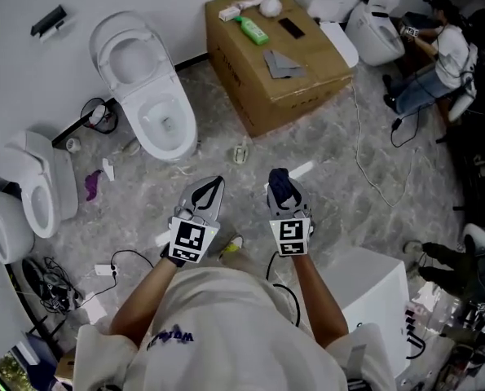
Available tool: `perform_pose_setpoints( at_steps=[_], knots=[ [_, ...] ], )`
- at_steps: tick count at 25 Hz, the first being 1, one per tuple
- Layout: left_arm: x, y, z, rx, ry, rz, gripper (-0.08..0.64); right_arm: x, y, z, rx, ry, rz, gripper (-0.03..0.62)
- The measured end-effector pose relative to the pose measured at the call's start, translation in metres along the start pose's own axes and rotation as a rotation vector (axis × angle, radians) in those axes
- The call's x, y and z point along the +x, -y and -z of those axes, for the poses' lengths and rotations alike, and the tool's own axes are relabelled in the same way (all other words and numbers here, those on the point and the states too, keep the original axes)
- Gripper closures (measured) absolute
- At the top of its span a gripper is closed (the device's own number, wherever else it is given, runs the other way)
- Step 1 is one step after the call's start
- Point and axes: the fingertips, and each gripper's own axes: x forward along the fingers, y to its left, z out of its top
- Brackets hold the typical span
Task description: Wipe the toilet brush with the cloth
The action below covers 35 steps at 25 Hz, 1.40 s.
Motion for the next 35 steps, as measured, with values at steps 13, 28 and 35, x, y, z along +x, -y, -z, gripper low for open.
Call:
perform_pose_setpoints(
  at_steps=[13, 28, 35],
  knots=[
    [-0.006, -0.002, -0.024, 0.014, 0.032, -0.023, 0.558, -0.043, 0.007, -0.048, 0.183, 0.169, 0.015, 0.413],
    [-0.026, -0.022, -0.045, -0.035, 0.099, -0.06, 0.558, -0.063, 0.009, -0.103, 0.155, 0.229, 0.043, 0.417],
    [-0.033, -0.043, -0.042, -0.05, 0.098, -0.06, 0.558, -0.055, -0.013, -0.115, 0.165, 0.224, 0.002, 0.42]
  ],
)
